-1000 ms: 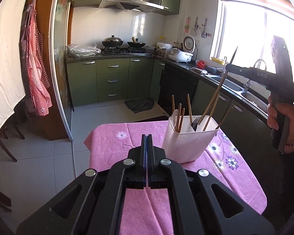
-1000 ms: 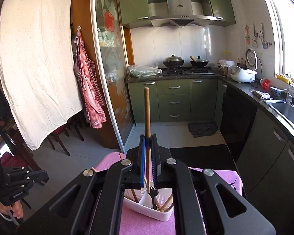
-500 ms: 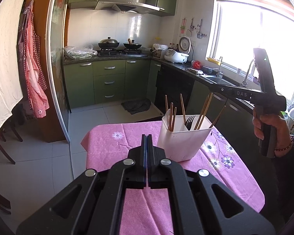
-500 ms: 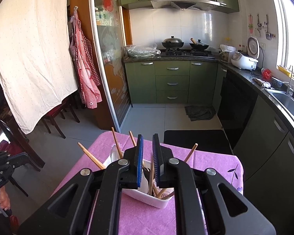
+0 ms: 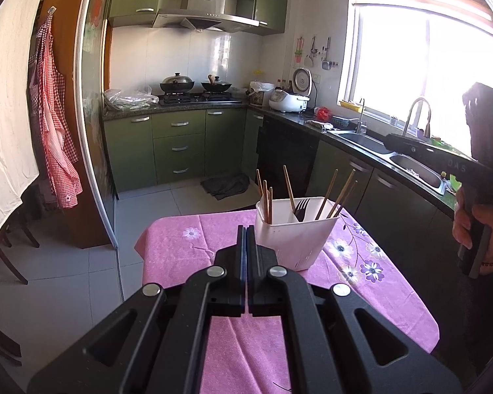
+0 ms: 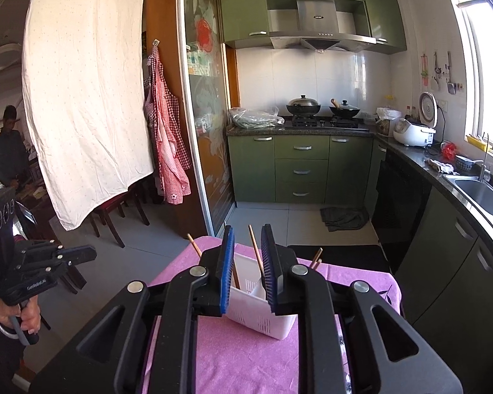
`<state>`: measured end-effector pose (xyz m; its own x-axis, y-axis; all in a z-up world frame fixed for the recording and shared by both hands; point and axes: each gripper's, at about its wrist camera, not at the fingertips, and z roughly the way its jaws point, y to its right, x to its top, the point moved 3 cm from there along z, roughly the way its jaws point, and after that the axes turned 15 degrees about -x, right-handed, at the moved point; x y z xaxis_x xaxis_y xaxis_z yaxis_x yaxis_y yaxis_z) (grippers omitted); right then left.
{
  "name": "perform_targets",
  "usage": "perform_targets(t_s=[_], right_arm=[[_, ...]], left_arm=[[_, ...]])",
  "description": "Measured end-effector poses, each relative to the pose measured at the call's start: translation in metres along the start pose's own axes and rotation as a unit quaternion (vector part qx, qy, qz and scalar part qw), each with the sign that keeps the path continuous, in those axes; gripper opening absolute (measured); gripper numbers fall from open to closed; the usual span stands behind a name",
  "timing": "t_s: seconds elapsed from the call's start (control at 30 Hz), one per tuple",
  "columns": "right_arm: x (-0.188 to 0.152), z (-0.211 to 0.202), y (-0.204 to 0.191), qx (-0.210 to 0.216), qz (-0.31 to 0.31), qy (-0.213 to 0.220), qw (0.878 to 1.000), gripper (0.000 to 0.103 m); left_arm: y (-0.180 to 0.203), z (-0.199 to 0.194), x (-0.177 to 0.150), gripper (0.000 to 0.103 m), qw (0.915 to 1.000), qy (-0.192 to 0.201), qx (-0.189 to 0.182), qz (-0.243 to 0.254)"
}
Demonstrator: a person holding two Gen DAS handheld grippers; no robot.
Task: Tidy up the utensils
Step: 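Lower the chopstick into the caddy with the right gripper and open it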
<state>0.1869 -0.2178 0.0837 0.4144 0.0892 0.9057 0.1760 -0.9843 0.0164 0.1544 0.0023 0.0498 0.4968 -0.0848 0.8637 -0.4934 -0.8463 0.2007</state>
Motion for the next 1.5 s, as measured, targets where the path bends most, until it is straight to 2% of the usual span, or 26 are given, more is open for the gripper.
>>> perform_targets(t_s=[0.1, 0.2, 0.33, 0.47, 0.53, 0.57, 0.6, 0.67, 0.73, 0.77, 0.8, 0.9, 1.0, 1.23, 1.5], right_arm=[[-0.021, -0.018, 0.006, 0.005, 0.008, -0.005, 1.0, 0.018], [-0.046, -0.03, 0.016, -0.001, 0.019, -0.014, 1.0, 0.023], [-0.076, -0.037, 0.031, -0.009, 0.035, -0.035, 0.999, 0.023], [-0.091, -0.039, 0.045, -0.019, 0.041, -0.049, 0.998, 0.023], [-0.098, -0.04, 0.046, -0.02, 0.037, -0.052, 0.998, 0.023], [-0.099, -0.04, 0.047, -0.021, 0.035, -0.053, 0.998, 0.023], [-0.101, -0.042, 0.047, -0.021, 0.033, -0.053, 0.998, 0.023], [-0.1, -0.039, 0.044, -0.022, 0.024, -0.053, 0.998, 0.025], [-0.096, -0.034, 0.041, -0.027, 0.014, -0.05, 0.998, 0.033], [-0.094, -0.029, 0.04, -0.029, 0.008, -0.048, 0.998, 0.034], [-0.09, -0.024, 0.039, -0.03, 0.003, -0.048, 0.998, 0.034], [-0.08, -0.003, 0.036, -0.024, -0.002, -0.052, 0.998, 0.034], [-0.072, 0.019, 0.033, -0.027, -0.005, -0.054, 0.998, 0.034], [-0.059, 0.072, 0.03, -0.032, 0.004, -0.076, 0.997, 0.034], [-0.05, 0.107, 0.029, -0.042, 0.007, -0.098, 0.994, 0.03]], left_arm=[[0.005, -0.005, -0.001, 0.0, 1.0, 0.003, -0.001, 0.002], [0.011, -0.01, -0.004, 0.0, 1.0, 0.006, -0.002, 0.004], [0.019, -0.018, -0.006, 0.0, 0.9999, 0.01, -0.002, 0.006], [0.029, -0.024, -0.008, 0.001, 0.9998, 0.016, 0.0, 0.008], [0.034, -0.027, -0.009, 0.008, 0.9998, 0.018, -0.001, 0.008], [0.037, -0.028, -0.01, 0.022, 0.9998, 0.02, 0.0, 0.01], [0.04, -0.029, -0.011, 0.04, 0.9997, 0.022, 0.002, 0.012], [0.045, -0.034, -0.012, 0.056, 0.9992, 0.034, 0.011, 0.019], [0.051, -0.038, -0.01, 0.063, 0.9986, 0.042, 0.015, 0.027], [0.052, -0.041, -0.009, 0.07, 0.9984, 0.047, 0.015, 0.027], [0.054, -0.043, -0.009, 0.079, 0.9981, 0.053, 0.016, 0.027], [0.057, -0.051, -0.008, 0.089, 0.9967, 0.069, 0.025, 0.034], [0.058, -0.053, -0.008, 0.093, 0.9967, 0.07, 0.025, 0.033], [0.046, -0.052, -0.009, 0.094, 0.9969, 0.067, 0.033, 0.024], [0.03, -0.042, -0.011, 0.094, 0.9978, 0.055, 0.035, 0.013]])
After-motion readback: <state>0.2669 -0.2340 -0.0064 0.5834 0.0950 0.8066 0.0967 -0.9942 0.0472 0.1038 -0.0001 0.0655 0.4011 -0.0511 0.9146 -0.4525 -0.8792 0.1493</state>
